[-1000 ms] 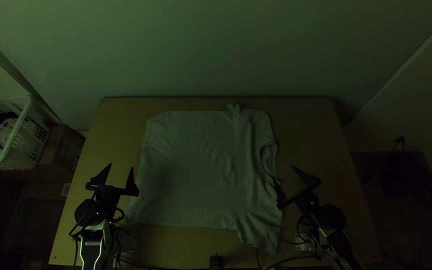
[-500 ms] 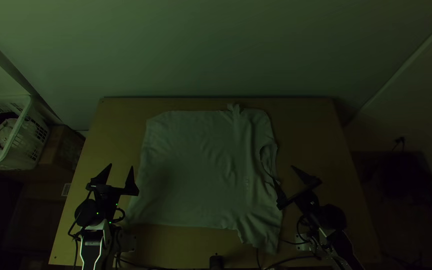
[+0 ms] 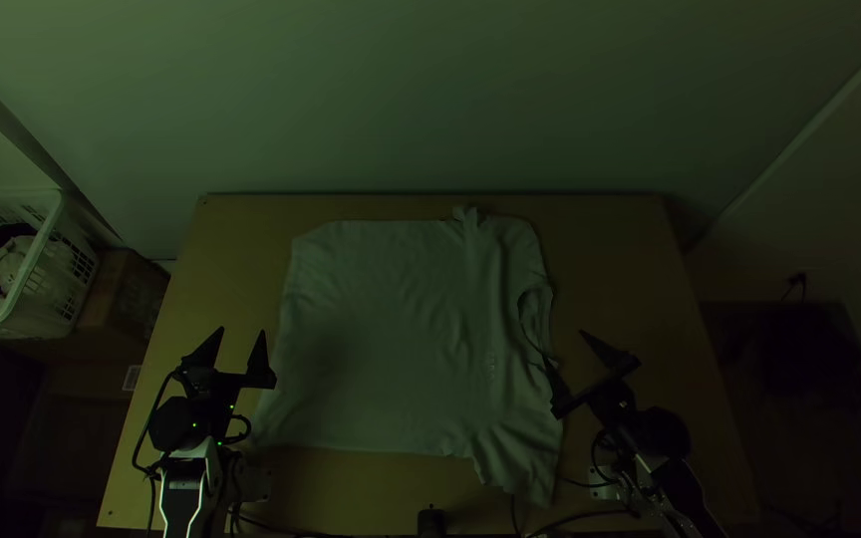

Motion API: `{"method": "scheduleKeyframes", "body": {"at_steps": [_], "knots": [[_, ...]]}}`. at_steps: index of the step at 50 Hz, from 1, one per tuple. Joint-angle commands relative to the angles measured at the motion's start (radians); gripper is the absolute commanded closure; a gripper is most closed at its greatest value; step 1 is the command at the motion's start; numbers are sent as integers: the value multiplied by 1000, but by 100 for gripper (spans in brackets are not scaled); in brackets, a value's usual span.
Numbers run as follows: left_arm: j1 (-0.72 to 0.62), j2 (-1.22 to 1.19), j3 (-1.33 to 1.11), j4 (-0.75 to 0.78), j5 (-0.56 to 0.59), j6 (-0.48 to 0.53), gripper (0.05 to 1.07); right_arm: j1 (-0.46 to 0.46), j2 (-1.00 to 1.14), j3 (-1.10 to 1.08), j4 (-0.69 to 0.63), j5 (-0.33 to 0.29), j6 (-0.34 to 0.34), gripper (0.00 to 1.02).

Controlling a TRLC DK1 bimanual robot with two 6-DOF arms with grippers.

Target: Fold the t-shirt

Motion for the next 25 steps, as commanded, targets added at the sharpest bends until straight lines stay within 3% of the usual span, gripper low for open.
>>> {"method": "scheduleKeyframes", "body": {"at_steps": [1, 10, 15, 25], "knots": [[-5, -6, -39, -18, 16, -19, 10, 6, -2, -13, -22, 7, 19, 4], [-5, -6, -39, -18, 16, -22, 10, 7, -2, -13, -22, 7, 20, 4], [-9, -6, -31, -64, 16, -133, 10, 6, -2, -13, -22, 7, 20, 4], [-11, -6, -30, -76, 13, -162, 10, 26, 0, -13, -22, 7, 16, 4]]}}
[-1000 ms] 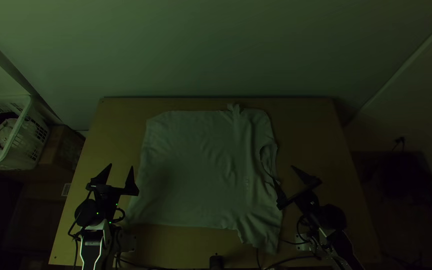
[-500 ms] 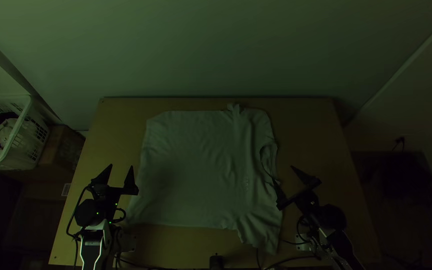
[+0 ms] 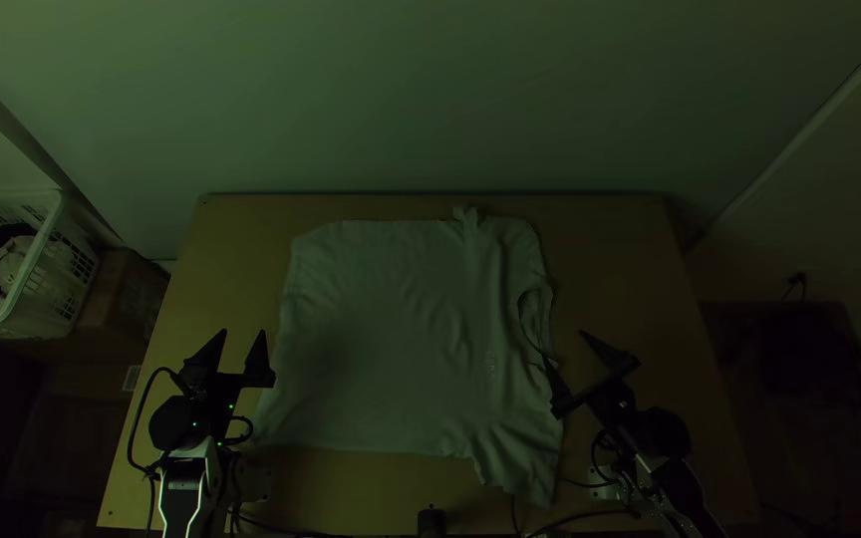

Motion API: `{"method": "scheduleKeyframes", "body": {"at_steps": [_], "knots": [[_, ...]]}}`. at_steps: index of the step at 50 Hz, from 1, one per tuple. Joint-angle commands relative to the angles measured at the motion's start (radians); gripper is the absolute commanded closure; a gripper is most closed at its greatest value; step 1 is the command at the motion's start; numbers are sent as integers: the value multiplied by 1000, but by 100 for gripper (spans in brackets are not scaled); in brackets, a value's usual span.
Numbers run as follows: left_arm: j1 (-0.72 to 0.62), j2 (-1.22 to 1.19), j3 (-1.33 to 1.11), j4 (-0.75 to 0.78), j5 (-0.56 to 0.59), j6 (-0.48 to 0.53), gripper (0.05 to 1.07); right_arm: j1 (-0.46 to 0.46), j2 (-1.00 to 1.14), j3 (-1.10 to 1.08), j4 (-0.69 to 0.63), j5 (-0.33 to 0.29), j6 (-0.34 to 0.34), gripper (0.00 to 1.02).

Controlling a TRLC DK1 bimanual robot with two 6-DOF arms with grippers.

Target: Fold the t-shirt

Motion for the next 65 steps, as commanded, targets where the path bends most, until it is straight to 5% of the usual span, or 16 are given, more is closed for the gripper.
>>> {"method": "scheduleKeyframes", "body": {"at_steps": [1, 8, 21, 38, 65], "knots": [[-5, -6, -35, -48, 12, -23, 10, 30, 0, -13, -22, 7, 13, 4], [3, -6, -35, -51, 4, 84, 10, 42, -2, -13, -20, 8, 61, 4], [-5, -6, -36, -42, 4, 138, 10, -36, -2, -11, -25, 25, -53, 5], [6, -3, -28, 44, -34, 278, 11, -56, 46, 52, -54, 133, -71, 5], [-3, 417, 274, 61, -39, 361, 10, -64, 515, 377, -106, 133, -70, 5]]}}
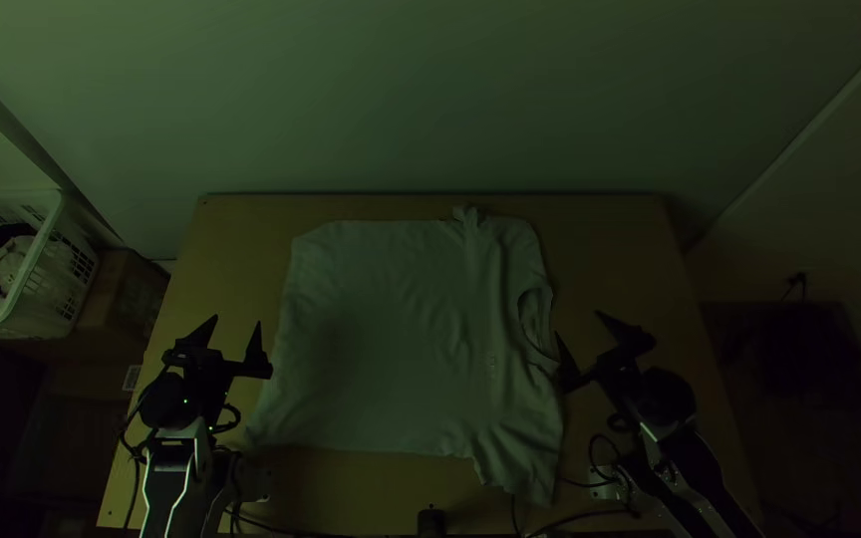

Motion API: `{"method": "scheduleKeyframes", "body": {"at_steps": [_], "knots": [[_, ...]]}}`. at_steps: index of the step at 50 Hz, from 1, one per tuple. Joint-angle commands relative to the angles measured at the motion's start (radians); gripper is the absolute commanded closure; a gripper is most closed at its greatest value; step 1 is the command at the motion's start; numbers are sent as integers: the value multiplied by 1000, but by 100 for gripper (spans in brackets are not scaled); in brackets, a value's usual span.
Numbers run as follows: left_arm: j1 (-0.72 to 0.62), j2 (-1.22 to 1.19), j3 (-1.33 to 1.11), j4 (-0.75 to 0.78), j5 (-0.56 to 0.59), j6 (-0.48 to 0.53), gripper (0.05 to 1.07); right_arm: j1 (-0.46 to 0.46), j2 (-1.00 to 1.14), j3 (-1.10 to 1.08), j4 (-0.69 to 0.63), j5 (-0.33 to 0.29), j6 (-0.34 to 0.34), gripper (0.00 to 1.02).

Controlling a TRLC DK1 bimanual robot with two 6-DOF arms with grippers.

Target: Fold the t-shirt

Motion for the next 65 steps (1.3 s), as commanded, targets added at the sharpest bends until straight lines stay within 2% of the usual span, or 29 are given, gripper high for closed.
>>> {"method": "scheduleKeyframes", "body": {"at_steps": [1, 11, 14, 23, 29, 38, 41, 54, 60, 65], "knots": [[-5, 144, 121, 14, -8, 36, 10, -7, 129, 107, -10, 12, 16, 5], [-62, 374, 323, -41, -6, 41, 10, -17, 267, 232, -10, 17, 54, 5], [-65, 473, 405, -98, -5, 36, 10, -22, 311, 294, -50, 17, 82, 5], [-94, 659, 578, -173, -5, 4, 10, -74, 437, 467, -140, 15, 110, 5], [-120, 799, 698, -249, -6, -44, 10, -133, 545, 568, -189, -17, 122, 5], [-114, 964, 872, -309, -6, -71, 10, -208, 762, 755, -332, -106, 142, 5], [-105, 1015, 912, -309, -6, -65, 10, -225, 845, 817, -360, -133, 145, 5], [-64, 1287, 1146, -343, 17, -1, 11, -238, 1174, 1099, -427, -155, 163, 5], [-41, 1411, 1291, -421, 89, 37, 11, -234, 1315, 1252, -495, -198, 174, 5], [-31, 1492, 1393, -480, 92, 77, 11, -226, 1411, 1358, -530, -201, 192, 5]]}}
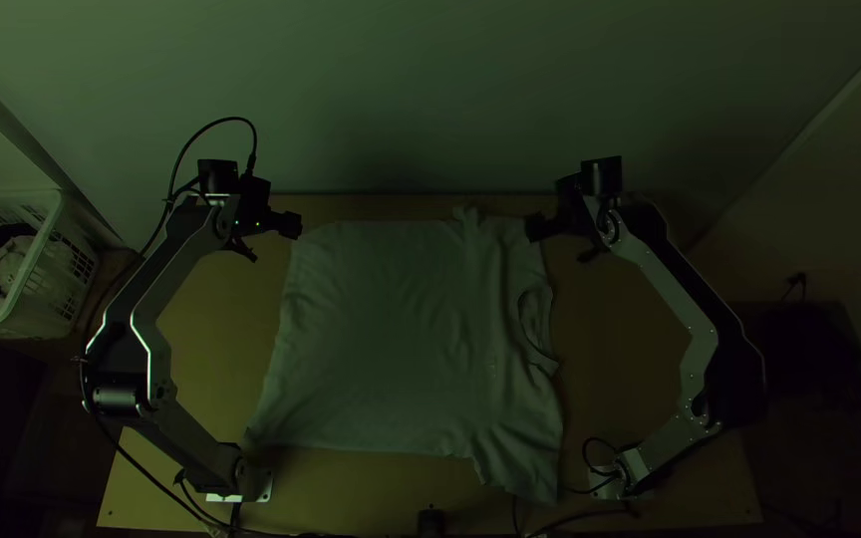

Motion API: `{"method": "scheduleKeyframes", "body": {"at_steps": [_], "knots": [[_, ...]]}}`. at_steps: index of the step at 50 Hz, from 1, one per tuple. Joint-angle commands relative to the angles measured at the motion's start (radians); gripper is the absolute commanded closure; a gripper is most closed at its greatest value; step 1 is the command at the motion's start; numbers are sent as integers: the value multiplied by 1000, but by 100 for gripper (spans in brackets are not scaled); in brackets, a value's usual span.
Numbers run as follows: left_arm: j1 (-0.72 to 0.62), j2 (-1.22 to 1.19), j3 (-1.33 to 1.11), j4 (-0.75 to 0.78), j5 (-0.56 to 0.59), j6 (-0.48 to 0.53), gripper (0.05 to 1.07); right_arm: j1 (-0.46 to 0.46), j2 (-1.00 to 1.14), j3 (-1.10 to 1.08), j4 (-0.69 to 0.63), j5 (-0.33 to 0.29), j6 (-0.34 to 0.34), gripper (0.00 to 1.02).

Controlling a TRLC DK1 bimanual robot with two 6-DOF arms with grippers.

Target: Fold the t-shirt

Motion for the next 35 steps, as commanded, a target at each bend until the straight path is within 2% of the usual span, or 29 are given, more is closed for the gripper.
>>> {"method": "scheduleKeyframes", "body": {"at_steps": [1, 16, 35], "knots": [[15, 77, 113, -46, 15, 58, 11, 12, 96, 114, -38, -9, 33, 5], [32, 198, 162, -78, 47, 126, 11, 51, 343, 401, -222, -29, 46, 5], [24, 287, 197, -116, 94, 133, 11, 28, 462, 446, -239, -29, 56, 5]]}}
